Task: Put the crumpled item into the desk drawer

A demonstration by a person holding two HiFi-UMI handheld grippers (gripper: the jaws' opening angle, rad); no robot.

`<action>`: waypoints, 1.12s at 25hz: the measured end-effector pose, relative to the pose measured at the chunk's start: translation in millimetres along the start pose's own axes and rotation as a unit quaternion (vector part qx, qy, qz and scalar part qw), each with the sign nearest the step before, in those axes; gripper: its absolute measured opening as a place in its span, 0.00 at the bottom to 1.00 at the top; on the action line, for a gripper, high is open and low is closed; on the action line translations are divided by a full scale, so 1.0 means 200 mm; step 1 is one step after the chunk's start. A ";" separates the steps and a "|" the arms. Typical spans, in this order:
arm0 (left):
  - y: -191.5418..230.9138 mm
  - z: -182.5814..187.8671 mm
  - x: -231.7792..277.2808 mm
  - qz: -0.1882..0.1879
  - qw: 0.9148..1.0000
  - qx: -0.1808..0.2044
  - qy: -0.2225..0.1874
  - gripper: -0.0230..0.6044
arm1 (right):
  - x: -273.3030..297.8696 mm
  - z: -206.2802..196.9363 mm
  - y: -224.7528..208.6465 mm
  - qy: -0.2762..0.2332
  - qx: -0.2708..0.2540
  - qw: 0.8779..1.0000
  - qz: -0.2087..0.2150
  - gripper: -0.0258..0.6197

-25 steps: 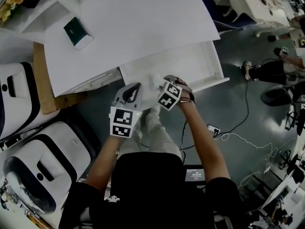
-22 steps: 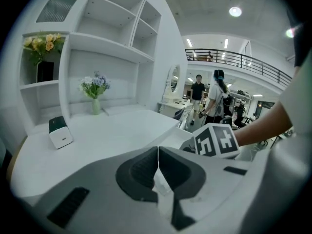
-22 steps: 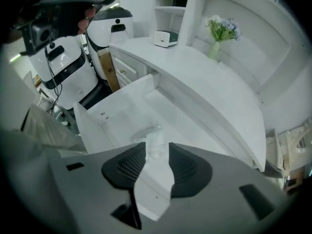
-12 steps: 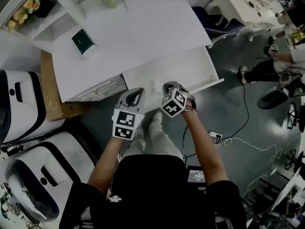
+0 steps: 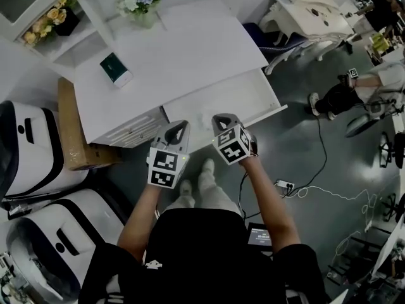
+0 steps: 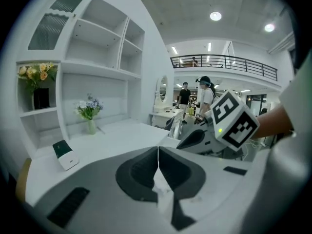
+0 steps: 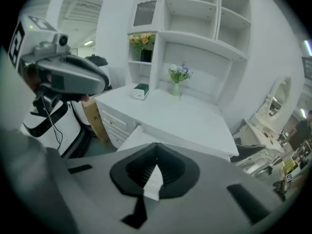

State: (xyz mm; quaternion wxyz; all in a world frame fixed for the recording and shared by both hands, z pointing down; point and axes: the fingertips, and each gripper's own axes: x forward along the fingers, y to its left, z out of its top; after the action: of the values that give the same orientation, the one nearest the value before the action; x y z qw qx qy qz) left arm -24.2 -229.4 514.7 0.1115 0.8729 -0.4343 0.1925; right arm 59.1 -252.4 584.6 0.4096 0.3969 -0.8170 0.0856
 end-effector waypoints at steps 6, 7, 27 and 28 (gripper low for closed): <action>-0.02 0.06 -0.14 -0.006 1.000 0.017 -0.013 0.05 | -0.22 0.17 0.06 -0.053 0.025 0.998 -0.023 0.04; -0.02 0.07 -0.16 -0.008 1.000 0.018 -0.015 0.05 | -0.26 0.20 0.07 -0.063 0.030 0.997 -0.026 0.04; -0.16 0.30 -0.60 -0.038 0.993 0.067 -0.089 0.05 | -0.94 0.53 0.35 -0.223 0.072 0.966 -0.109 0.04; -0.17 0.31 -0.62 -0.038 0.993 0.069 -0.094 0.05 | -0.97 0.54 0.36 -0.229 0.073 0.964 -0.112 0.04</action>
State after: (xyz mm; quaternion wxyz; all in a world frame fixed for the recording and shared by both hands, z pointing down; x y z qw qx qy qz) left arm -50.2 -143.5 403.4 0.0175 0.9085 -0.3950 0.1350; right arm 10.3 -142.0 385.4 0.1885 0.5234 -0.8310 0.0051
